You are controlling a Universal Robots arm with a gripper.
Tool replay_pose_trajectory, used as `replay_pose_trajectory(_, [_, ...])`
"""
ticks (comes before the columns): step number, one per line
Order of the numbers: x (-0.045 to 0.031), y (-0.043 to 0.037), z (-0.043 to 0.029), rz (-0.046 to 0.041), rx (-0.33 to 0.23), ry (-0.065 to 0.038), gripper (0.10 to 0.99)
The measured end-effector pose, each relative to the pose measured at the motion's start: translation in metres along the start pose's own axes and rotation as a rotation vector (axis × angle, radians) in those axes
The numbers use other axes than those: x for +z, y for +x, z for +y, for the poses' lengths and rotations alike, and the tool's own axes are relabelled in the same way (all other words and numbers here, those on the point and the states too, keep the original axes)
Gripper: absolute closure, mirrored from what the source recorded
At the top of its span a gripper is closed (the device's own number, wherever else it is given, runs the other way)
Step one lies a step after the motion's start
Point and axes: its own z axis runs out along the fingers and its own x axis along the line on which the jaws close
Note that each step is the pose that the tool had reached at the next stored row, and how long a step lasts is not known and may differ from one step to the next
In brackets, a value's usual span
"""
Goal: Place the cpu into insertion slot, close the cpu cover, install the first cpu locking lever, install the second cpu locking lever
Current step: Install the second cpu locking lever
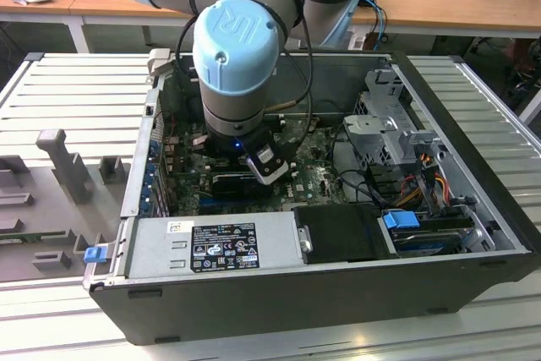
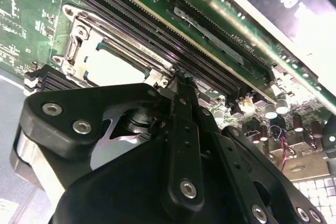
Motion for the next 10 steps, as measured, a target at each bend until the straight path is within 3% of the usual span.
replay_pose_trajectory(7, [0.0012, 0.0022, -0.0003, -0.0003, 0.000, -0.004, 0.980])
replay_pose_trajectory(10, [-0.0094, 0.0018, 0.0044, -0.0002, 0.000, -0.004, 0.980])
